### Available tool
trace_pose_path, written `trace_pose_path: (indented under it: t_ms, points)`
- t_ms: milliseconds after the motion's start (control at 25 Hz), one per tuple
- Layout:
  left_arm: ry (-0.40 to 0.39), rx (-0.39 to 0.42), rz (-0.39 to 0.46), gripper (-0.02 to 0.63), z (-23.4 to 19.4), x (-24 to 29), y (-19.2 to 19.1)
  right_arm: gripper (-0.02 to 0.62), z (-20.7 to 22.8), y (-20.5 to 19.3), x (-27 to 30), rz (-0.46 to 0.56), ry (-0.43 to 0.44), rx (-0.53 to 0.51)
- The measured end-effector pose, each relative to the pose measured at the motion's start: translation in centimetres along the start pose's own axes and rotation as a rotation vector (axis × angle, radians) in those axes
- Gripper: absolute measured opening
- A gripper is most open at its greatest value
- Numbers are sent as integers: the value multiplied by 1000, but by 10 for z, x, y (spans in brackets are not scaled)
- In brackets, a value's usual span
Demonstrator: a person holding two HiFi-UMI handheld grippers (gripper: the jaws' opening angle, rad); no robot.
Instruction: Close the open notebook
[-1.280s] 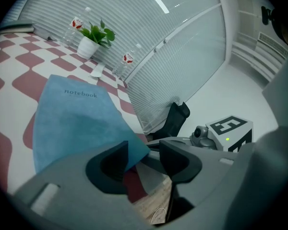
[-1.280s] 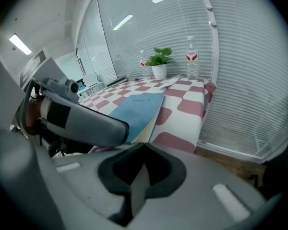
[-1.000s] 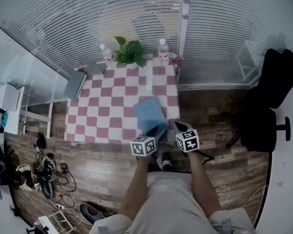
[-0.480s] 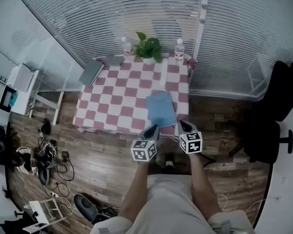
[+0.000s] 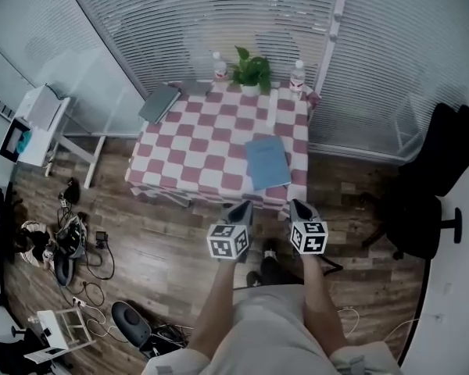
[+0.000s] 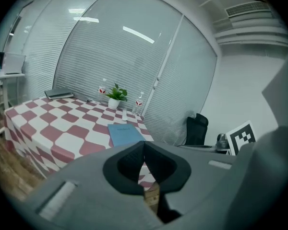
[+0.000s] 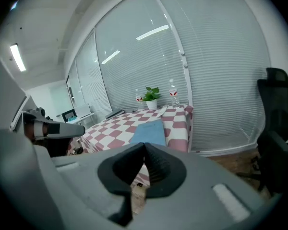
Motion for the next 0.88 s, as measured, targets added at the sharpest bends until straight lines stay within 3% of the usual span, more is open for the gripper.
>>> trace_pose_path:
  t_ms: [400, 880]
  points:
    - [24, 25, 30, 8, 4, -70, -12, 2, -36, -16, -55, 35, 18, -34]
    - [-5, 27, 28, 8, 15, -92, -24, 2, -42, -32, -76, 47, 15, -56]
Point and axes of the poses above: the fingertips, and each gripper's own axes: x forward along the fingers, z to its right, y out of its top, the point moved 8 cm from there along -x, backward along the fingers, and after that the axes turned 15 degrees about z, right-handed, at the moved point
